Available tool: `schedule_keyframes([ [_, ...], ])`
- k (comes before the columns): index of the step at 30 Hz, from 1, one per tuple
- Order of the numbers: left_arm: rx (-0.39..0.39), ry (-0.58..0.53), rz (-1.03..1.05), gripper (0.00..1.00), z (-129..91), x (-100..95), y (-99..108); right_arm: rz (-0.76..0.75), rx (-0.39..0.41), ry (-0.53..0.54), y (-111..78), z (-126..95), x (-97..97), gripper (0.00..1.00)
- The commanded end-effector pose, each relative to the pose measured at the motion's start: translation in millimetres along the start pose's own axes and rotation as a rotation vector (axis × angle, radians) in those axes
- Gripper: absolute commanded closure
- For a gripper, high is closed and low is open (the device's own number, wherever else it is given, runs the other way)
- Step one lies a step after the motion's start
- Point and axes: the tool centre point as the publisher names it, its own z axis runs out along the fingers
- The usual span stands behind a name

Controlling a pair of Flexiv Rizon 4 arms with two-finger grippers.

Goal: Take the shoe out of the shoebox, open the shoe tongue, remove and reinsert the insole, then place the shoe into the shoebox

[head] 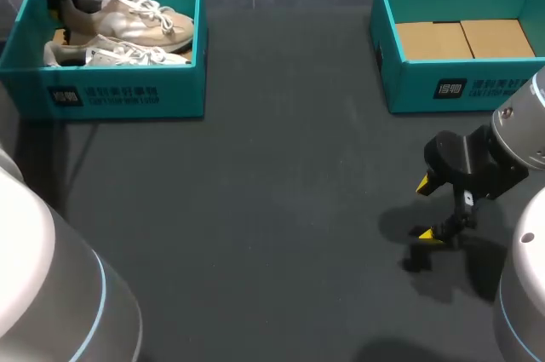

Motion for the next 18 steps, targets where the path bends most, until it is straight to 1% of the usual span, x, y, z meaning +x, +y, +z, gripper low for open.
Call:
schedule_keyframes([
  [1, -0.002, 0.003, 0.000, 1.00, 4.0, -1.9, -1.8, 0.000, 0.002, -0.003, -0.2, -0.3, 1.9, 0.00],
  [10, 0.012, 0.001, -0.023, 1.00, 14.3, -10.3, -1.5, 0.000, 0.002, -0.003, -0.2, -0.3, 1.9, 0.00],
  [16, 0.008, -0.010, -0.041, 1.00, 21.4, -11.0, 2.5, 0.000, 0.002, -0.003, -0.2, -0.3, 1.9, 0.00],
  [17, 0.009, -0.011, -0.042, 0.96, 22.2, -11.1, 3.3, 0.000, 0.002, -0.003, -0.2, -0.3, 1.9, 0.00],
  [18, 0.009, -0.010, -0.043, 0.95, 23.0, -11.5, 3.8, 0.000, 0.002, -0.003, -0.2, -0.3, 1.9, 0.00],
])
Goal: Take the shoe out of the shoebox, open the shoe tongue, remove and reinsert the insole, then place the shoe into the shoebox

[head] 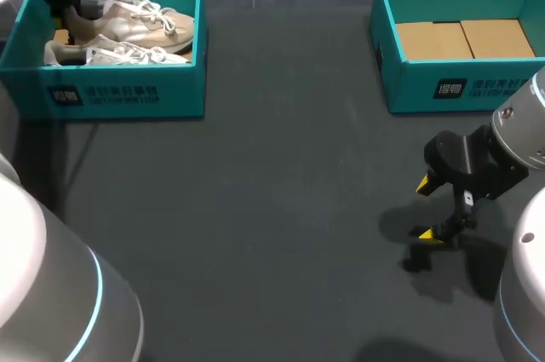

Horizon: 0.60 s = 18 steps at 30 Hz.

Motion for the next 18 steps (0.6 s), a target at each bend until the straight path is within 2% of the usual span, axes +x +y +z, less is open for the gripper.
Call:
schedule_keyframes([
  [1, 0.007, 0.002, 0.000, 0.91, 7.0, -3.3, 7.8, 0.000, 0.002, -0.003, -0.1, -0.3, 1.9, 0.00],
  [4, 0.010, -0.004, 0.005, 0.73, 7.3, -3.7, 7.7, 0.000, 0.002, -0.003, -0.1, -0.3, 1.9, 0.00],
  [13, 0.003, -0.007, 0.008, 0.63, 4.5, -6.3, 7.4, 0.000, 0.002, -0.003, -0.1, -0.3, 1.9, 0.00],
  [18, -0.004, -0.041, 0.014, 0.51, -6.9, -5.4, 5.8, 0.000, 0.002, -0.003, -0.1, -0.3, 1.9, 0.00],
])
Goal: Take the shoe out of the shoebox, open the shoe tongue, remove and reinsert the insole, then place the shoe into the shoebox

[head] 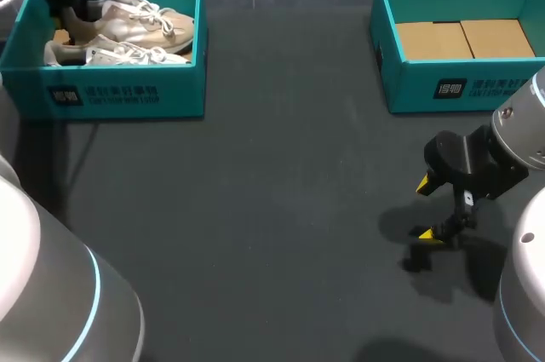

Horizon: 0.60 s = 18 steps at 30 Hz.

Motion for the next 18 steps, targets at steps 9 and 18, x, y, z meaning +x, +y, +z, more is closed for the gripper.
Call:
schedule_keyframes([
  [9, -0.014, -0.038, 0.027, 0.09, -21.1, 4.4, -6.7, 0.000, 0.002, -0.003, -0.1, -0.3, 1.9, 0.00],
  [18, -0.054, -0.093, 0.053, 0.00, -61.1, 11.4, -20.2, 0.000, 0.002, -0.003, -0.1, -0.3, 1.9, 0.00],
])
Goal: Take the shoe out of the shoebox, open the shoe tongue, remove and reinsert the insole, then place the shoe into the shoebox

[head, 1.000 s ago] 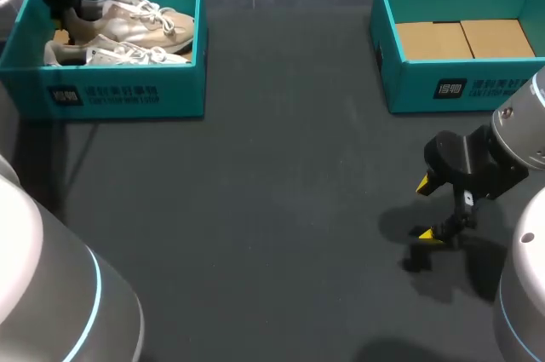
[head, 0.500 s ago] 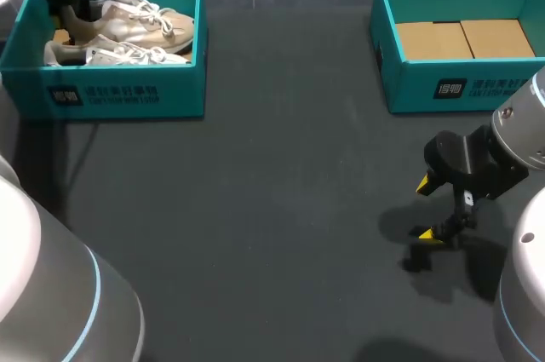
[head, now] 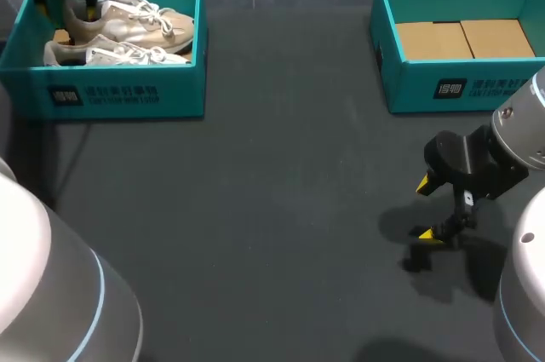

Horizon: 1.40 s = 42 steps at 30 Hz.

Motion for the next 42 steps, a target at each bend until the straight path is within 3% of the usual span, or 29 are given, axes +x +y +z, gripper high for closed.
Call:
schedule_keyframes([
  [1, -0.034, -0.023, 0.012, 0.00, -29.8, 4.8, -22.6, 0.000, 0.002, -0.003, -0.1, -0.3, 1.9, 0.00],
  [10, -0.061, -0.072, 0.070, 0.00, -71.9, 5.3, -55.9, 0.000, 0.002, -0.003, -0.1, -0.3, 1.9, 0.00],
  [16, -0.068, -0.086, 0.089, 0.00, -82.9, 10.1, -82.1, 0.000, 0.002, -0.003, -0.1, -0.3, 1.9, 0.00],
  [28, -0.054, -0.112, 0.078, 0.00, -86.6, 22.0, -127.7, 0.000, 0.002, -0.003, -0.1, -0.3, 1.9, 0.00],
  [42, -0.016, -0.143, 0.087, 0.00, -62.3, 20.9, -150.8, 0.000, 0.002, -0.003, -0.1, -0.3, 1.9, 0.00],
])
